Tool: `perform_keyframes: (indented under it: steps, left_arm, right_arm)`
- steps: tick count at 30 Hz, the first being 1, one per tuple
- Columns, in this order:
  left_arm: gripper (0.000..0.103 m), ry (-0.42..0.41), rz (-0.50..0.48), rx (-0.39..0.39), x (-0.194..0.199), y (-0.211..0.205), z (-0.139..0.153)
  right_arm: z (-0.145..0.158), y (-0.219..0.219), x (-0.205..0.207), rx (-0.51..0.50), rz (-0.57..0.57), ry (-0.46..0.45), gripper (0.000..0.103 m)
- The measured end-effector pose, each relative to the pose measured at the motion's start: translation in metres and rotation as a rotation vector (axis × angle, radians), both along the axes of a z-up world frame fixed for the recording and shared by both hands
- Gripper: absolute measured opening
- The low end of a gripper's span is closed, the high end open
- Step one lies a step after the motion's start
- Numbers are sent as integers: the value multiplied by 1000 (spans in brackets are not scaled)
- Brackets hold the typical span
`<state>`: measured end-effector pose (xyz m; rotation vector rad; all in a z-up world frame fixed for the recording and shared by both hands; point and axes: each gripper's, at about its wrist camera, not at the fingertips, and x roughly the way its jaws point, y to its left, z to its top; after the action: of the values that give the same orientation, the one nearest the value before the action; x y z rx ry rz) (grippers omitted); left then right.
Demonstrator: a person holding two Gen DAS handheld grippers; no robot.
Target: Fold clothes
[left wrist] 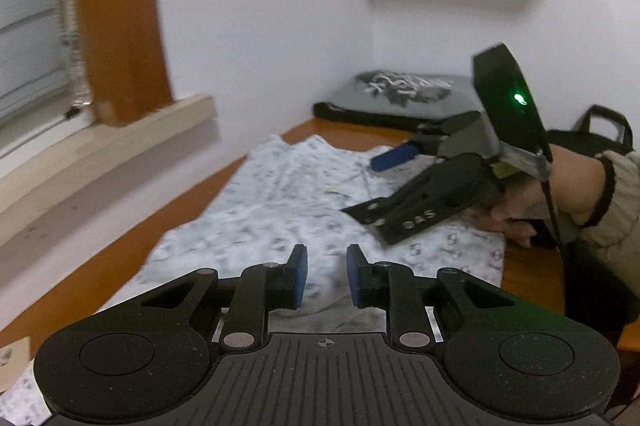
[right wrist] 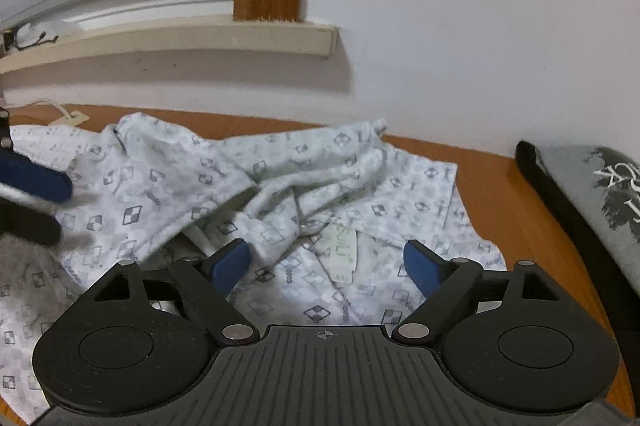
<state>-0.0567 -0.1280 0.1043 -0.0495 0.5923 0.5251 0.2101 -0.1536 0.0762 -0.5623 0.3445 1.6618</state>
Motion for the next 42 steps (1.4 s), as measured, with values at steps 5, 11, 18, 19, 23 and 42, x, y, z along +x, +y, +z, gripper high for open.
perform_keyframes:
  steps: [5, 11, 18, 19, 23, 42]
  left_arm:
    - [62, 25, -21, 12, 16, -2, -9]
    - [62, 99, -15, 35, 27, 2, -21]
    - [22, -2, 20, 30, 7, 12, -3]
    - [18, -42, 39, 22, -2, 16, 4]
    - [14, -183, 116, -24, -42, 36, 31]
    - [9, -415, 539, 37, -269, 36, 79]
  right_arm:
    - [-1, 1, 0, -6, -3, -1, 85]
    - [0, 2, 2, -5, -12, 13, 85]
    - [0, 3, 5, -12, -20, 34, 86]
    - [0, 3, 5, -12, -21, 35, 86]
    - [0, 4, 5, -16, -24, 35, 86]
    - [5, -3, 31, 28, -82, 178, 86]
